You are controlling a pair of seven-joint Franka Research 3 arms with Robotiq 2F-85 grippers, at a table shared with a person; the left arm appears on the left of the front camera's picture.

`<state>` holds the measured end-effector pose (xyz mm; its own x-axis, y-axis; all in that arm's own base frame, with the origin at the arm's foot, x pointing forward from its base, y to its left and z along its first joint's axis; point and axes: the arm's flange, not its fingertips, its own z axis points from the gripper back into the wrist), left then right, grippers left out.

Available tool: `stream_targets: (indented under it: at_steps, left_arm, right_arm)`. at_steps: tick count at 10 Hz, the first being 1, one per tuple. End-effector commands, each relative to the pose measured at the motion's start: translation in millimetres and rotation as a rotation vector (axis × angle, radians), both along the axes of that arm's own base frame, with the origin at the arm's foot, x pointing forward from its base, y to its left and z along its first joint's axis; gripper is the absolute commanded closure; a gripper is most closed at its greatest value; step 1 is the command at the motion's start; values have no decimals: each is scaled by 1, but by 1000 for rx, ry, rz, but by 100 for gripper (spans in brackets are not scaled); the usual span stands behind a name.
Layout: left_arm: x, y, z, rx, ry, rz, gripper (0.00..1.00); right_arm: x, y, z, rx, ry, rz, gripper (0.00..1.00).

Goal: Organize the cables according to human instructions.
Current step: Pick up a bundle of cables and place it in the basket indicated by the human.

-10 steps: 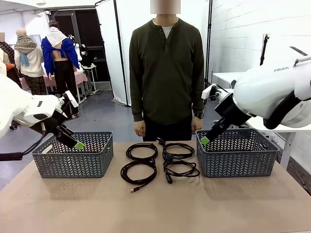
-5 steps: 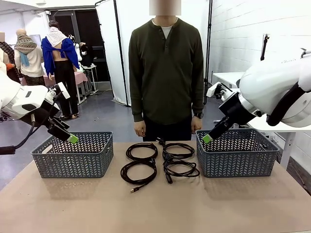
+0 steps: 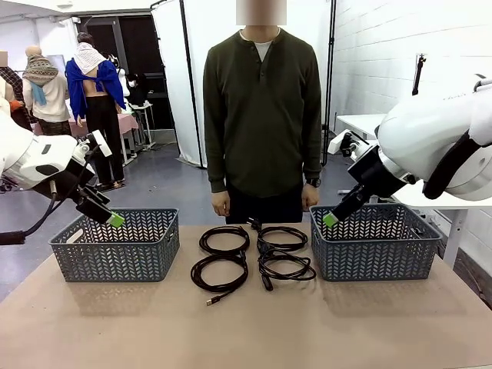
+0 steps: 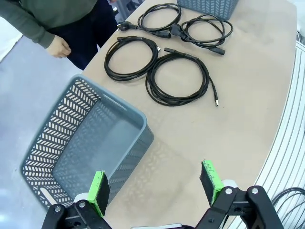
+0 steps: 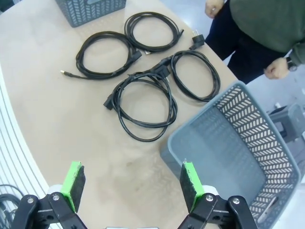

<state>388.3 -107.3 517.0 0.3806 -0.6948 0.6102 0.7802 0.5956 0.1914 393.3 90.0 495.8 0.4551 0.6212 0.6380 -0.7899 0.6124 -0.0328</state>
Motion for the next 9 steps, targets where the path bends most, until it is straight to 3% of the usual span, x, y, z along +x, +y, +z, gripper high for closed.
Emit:
stream_targets:
  at_steps: [1, 9]
  left_arm:
    - [1, 1, -2, -7, 3, -3, 0]
    - [1, 1, -2, -7, 3, -3, 0]
  right_arm:
    - [2, 0, -2, 16, 2, 11, 0]
    - [2, 0, -2, 16, 2, 11, 0]
